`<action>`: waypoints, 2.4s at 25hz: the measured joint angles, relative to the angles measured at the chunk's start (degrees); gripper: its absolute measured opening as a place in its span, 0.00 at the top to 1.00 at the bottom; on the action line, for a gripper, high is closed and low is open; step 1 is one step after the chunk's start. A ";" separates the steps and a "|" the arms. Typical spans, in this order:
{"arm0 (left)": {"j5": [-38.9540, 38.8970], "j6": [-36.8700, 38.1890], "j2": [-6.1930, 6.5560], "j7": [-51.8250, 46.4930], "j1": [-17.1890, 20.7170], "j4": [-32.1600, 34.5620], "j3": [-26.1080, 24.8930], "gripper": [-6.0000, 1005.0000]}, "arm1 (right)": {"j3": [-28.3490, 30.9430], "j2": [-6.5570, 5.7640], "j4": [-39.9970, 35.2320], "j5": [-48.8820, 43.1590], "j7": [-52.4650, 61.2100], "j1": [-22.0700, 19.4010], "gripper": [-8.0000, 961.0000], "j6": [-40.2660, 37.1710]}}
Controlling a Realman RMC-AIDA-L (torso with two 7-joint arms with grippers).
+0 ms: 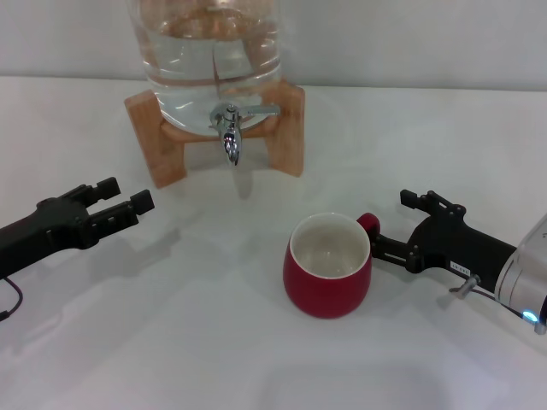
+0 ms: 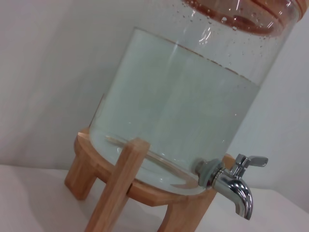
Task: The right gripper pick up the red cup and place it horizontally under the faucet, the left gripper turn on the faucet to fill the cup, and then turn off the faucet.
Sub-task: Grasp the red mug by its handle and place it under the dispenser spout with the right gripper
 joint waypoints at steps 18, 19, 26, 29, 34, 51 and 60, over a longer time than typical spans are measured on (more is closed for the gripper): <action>0.00 -0.38 -0.09 0.00 0.00 -0.03 -0.03 0.12 | -0.33 0.00 0.09 0.13 0.45 0.15 0.24 0.41; 0.00 -0.39 -0.09 0.00 0.00 -0.02 -0.02 0.12 | -0.38 0.00 0.09 0.13 0.45 0.29 0.24 0.42; 0.00 -0.45 -0.09 0.00 0.00 -0.03 -0.08 0.12 | -0.52 0.09 0.09 0.13 0.48 0.54 0.25 0.15; 0.00 -0.50 -0.09 0.00 0.00 -0.05 -0.06 0.12 | -0.53 0.09 0.12 0.13 0.50 0.58 0.25 0.09; 0.00 -0.53 -0.09 0.00 0.00 0.00 -0.05 0.12 | -0.53 0.09 0.16 0.12 0.51 0.59 0.26 0.05; -0.03 -0.09 -0.02 -0.76 -0.01 0.00 -0.12 0.12 | -1.54 0.09 -0.41 3.74 0.04 0.52 0.38 1.06; -0.01 0.00 0.06 -0.81 -0.22 0.00 -0.15 0.12 | -1.62 -0.01 -0.45 3.79 0.09 0.57 0.76 1.05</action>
